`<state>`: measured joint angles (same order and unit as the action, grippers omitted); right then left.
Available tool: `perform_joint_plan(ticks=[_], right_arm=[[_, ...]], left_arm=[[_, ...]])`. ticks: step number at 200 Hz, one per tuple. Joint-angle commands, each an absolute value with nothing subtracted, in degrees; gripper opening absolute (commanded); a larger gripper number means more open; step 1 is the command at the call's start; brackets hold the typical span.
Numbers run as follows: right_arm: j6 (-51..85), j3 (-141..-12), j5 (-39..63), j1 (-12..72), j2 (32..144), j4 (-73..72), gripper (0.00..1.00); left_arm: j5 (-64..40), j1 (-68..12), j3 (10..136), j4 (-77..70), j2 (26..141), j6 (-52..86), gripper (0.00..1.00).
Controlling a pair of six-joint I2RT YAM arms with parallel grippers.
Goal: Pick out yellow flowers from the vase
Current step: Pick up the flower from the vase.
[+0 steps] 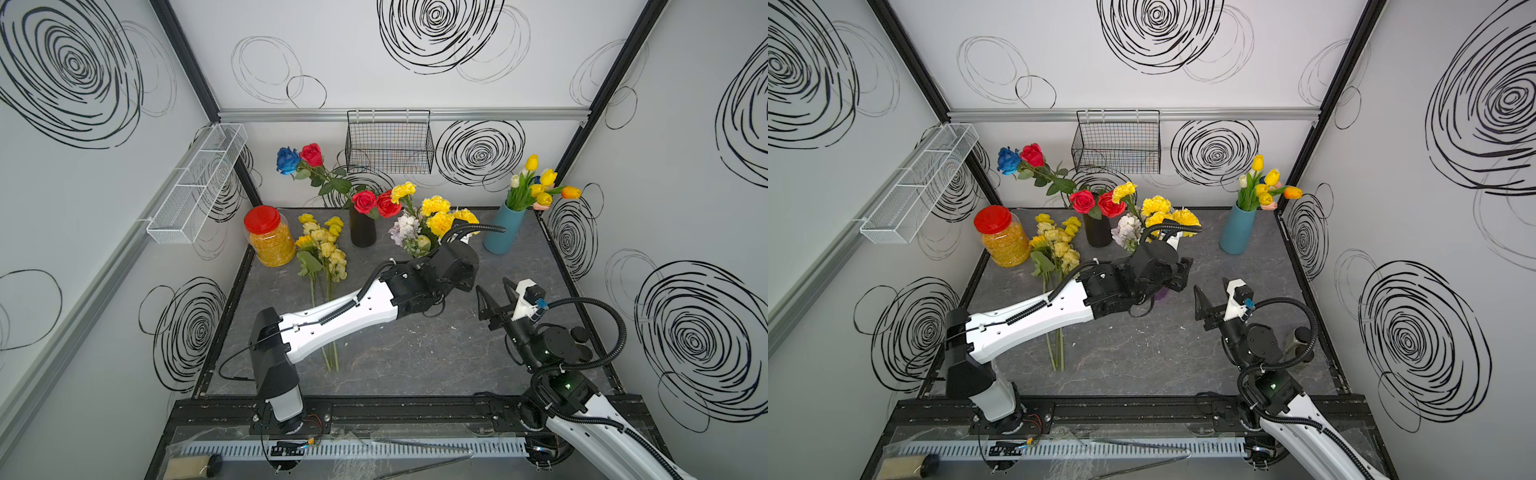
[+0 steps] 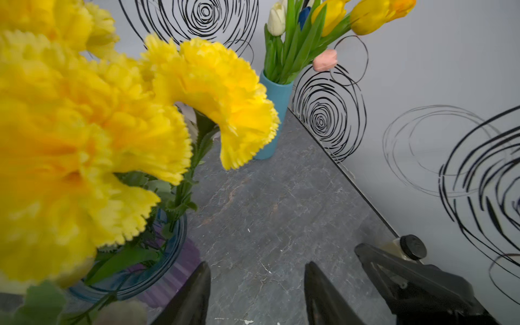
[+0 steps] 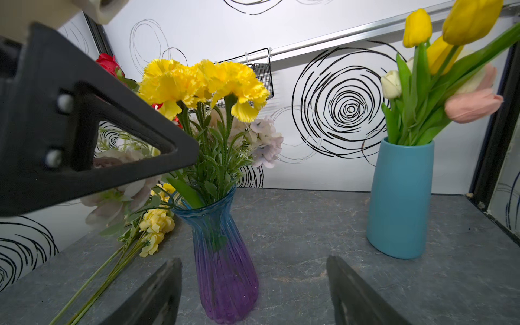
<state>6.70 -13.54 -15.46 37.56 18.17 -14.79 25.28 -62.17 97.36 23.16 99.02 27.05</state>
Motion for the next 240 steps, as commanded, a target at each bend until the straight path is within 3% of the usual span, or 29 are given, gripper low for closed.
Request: perform_joint_plan(ticks=[1,81,240], right_arm=[[7.6,-12.6,-15.7,37.3,17.8,-14.4,0.83],[8.1,-12.7,-11.8,37.2,19.3,-16.4,0.82],[8.3,-12.4,-10.6,37.1,23.6,-20.8,0.82]], left_arm=[[30.6,-61.4,100.6,24.1,100.5,26.8,0.57],[36.9,-58.3,111.4,27.1,110.3,24.6,0.57],[38.8,-56.5,118.0,22.2,117.2,19.5,0.56]])
